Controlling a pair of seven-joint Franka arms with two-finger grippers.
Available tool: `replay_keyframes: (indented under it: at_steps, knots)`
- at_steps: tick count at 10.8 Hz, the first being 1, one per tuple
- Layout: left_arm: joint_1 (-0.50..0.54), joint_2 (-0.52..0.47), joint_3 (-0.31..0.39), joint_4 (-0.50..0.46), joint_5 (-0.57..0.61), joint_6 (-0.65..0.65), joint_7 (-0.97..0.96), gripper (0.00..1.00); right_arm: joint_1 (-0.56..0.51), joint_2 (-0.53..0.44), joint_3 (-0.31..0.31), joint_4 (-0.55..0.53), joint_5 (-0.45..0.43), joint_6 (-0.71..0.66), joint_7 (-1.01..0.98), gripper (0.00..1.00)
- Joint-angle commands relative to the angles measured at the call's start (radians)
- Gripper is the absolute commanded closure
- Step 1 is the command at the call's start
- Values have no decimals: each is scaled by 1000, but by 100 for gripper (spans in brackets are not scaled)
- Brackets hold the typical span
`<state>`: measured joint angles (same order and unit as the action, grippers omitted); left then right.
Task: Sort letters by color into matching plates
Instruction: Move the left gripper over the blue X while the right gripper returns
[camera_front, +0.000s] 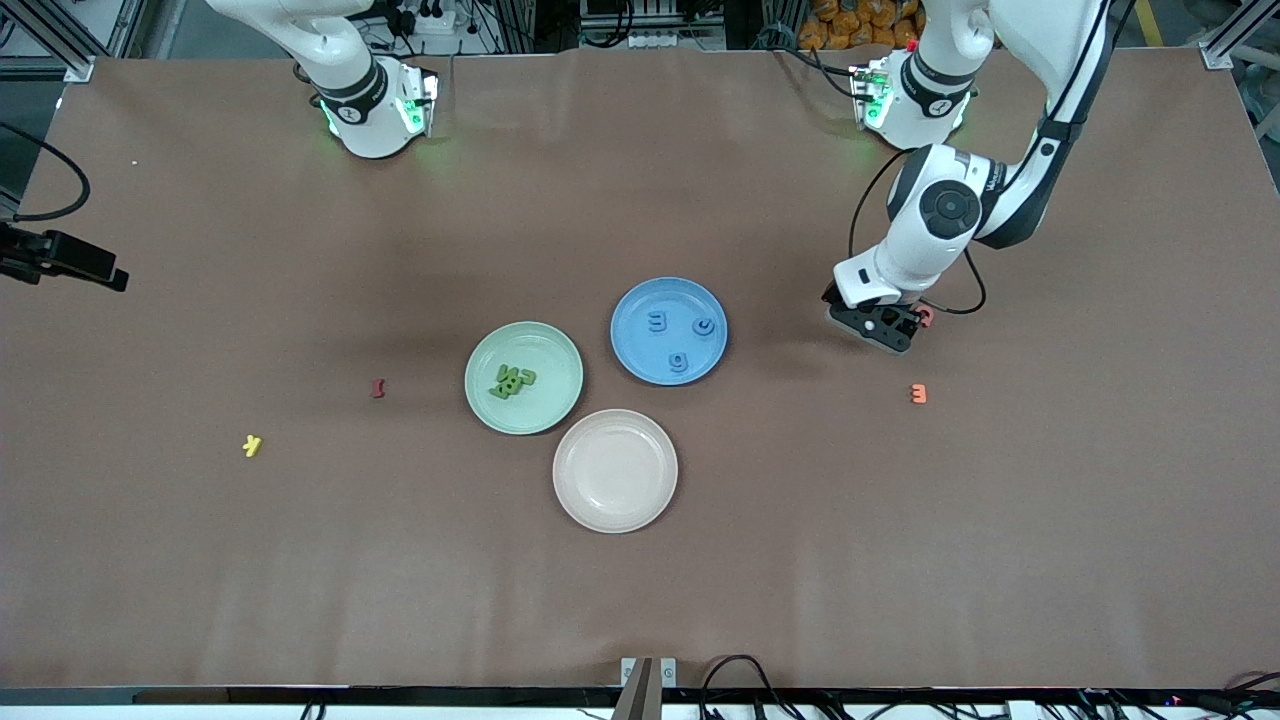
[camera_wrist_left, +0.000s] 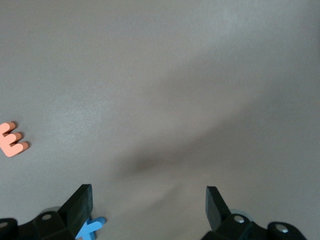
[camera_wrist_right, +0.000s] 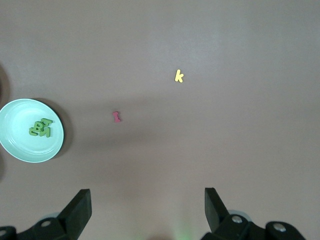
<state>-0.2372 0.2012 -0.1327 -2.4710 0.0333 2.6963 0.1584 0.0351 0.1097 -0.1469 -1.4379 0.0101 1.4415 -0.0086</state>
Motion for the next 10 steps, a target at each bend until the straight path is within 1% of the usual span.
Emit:
replay_keyframes:
  at_steps: [1,3,5,7,10]
  knots:
    - [33,-25,1,-42,19,25,142,0,9,-27,-3,-22,-18,10,9,0]
    - [42,-3,30,-45,19,55,284,0,9,-27,-3,-21,-18,11,9,0]
    - [73,29,33,-52,19,103,366,0,9,-25,-3,-22,-18,29,9,0]
    - [91,53,33,-52,19,118,400,0,8,-24,-3,-22,-18,46,9,0]
    - [91,52,31,-66,19,122,400,0,8,-24,-3,-24,-16,60,10,0]
